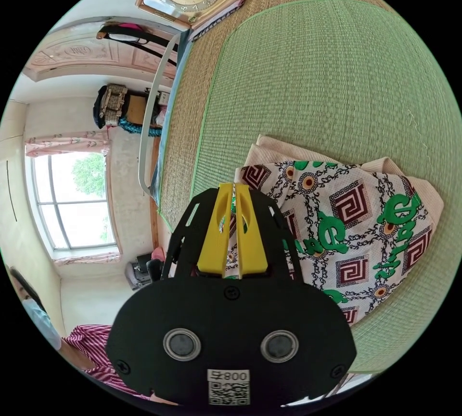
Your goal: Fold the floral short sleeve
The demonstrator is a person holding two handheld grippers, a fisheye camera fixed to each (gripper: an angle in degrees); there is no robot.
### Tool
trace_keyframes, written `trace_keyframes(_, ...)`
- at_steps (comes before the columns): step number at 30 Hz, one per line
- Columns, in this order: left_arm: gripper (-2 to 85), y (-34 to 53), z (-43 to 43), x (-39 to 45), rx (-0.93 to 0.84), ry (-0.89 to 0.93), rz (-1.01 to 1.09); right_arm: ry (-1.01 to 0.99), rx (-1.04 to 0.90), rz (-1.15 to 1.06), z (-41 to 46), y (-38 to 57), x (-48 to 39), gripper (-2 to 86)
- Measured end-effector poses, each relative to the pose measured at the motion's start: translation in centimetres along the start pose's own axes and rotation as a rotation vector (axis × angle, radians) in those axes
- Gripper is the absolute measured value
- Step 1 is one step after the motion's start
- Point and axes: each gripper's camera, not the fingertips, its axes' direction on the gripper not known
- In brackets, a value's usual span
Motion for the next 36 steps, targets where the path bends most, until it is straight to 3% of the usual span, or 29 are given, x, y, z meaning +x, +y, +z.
trace_keyframes(10, 0.2, 0.3, -2.0, 0.1, 0.028, -0.019, 0.027, 0.025, -0.07, 0.023, 1.8, -0.9, -0.6, 0.1)
trace_keyframes(22, 3.1, 0.1, -1.8, 1.4, 0.052, -0.061, 0.109, -0.025, 0.018, -0.05, -3.2, 4.3, -1.2, 0.0)
trace_keyframes(29, 4.0, 0.6, -0.7, 1.2, 0.033, -0.13, 0.094, -0.004, -0.075, 0.005, -0.4, 5.0, 0.5, 0.1)
trace_keyframes(36, 4.1, 1.2, -0.3, 2.0, 0.032, -0.151, 0.129, -0.032, -0.035, -0.093, -2.1, 8.1, -1.5, 0.1)
